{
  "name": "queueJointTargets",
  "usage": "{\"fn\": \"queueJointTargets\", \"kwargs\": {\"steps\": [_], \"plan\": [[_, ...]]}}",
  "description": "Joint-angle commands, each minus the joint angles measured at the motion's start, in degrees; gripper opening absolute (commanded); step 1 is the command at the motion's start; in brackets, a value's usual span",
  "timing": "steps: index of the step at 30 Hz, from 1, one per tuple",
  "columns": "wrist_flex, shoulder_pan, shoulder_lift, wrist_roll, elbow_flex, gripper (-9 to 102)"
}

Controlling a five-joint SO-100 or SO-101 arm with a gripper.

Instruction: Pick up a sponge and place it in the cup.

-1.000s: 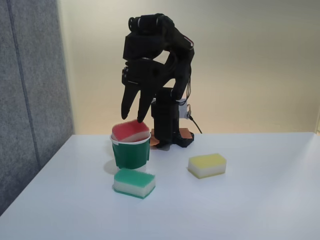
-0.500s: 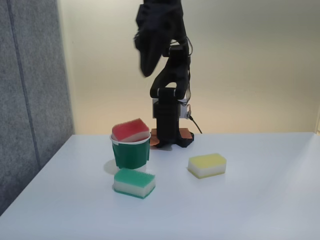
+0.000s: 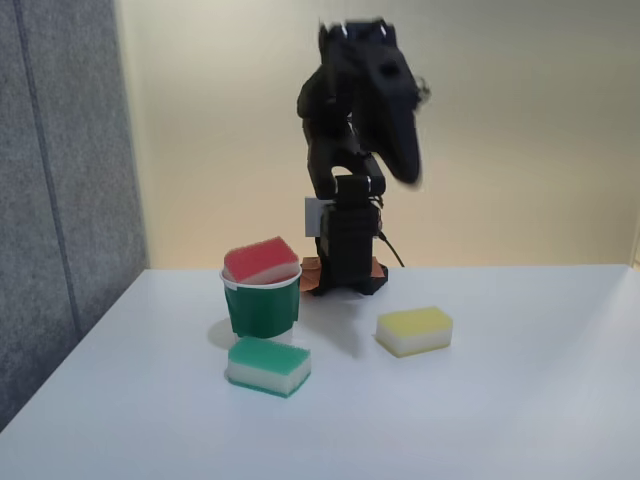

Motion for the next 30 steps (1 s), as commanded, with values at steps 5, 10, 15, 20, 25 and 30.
{"fn": "queueJointTargets", "kwargs": {"steps": [5,10,15,20,25,30], "plan": [[-1.49,5.27,11.25,0.97,12.48,0],[1.93,11.25,19.60,-2.72,20.83,0],[6.94,13.62,26.63,-4.83,26.54,0],[9.58,15.21,32.17,-6.33,32.08,0],[10.90,15.29,33.05,-5.80,35.95,0],[11.43,15.91,33.05,-6.15,38.94,0]]}}
